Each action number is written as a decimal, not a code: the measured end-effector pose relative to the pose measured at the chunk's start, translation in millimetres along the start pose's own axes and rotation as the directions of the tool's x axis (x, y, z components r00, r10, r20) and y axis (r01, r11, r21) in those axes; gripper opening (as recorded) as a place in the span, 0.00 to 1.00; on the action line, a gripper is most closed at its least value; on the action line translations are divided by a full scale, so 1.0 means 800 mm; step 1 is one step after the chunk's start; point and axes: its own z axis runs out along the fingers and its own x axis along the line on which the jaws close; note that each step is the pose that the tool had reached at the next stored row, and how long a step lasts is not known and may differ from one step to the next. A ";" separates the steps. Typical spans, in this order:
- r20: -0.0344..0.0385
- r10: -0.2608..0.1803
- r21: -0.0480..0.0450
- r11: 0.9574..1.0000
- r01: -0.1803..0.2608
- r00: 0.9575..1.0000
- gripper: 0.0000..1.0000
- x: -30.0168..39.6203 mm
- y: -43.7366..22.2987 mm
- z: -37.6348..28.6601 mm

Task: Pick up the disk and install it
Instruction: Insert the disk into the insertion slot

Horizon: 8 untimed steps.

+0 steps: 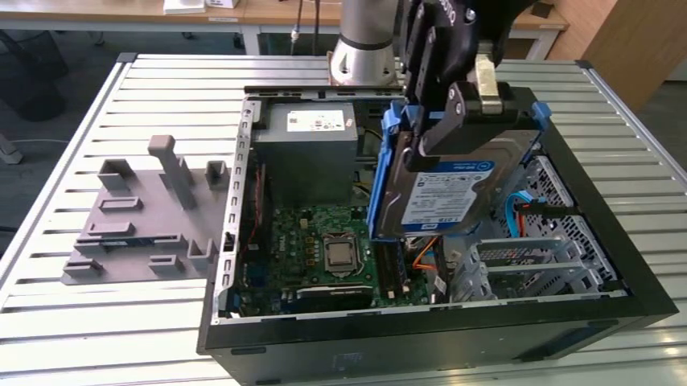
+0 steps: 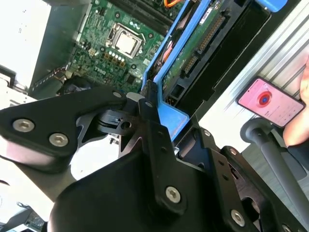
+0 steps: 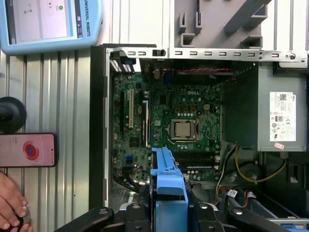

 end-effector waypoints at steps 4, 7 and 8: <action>0.000 0.000 0.000 1.000 0.000 1.000 0.36 0.0085 -0.0020 0.0010; 0.000 0.000 0.000 1.000 0.000 1.000 0.36 0.0160 -0.0022 0.0023; 0.000 0.000 0.000 1.000 0.000 1.000 0.36 0.0165 -0.0030 0.0030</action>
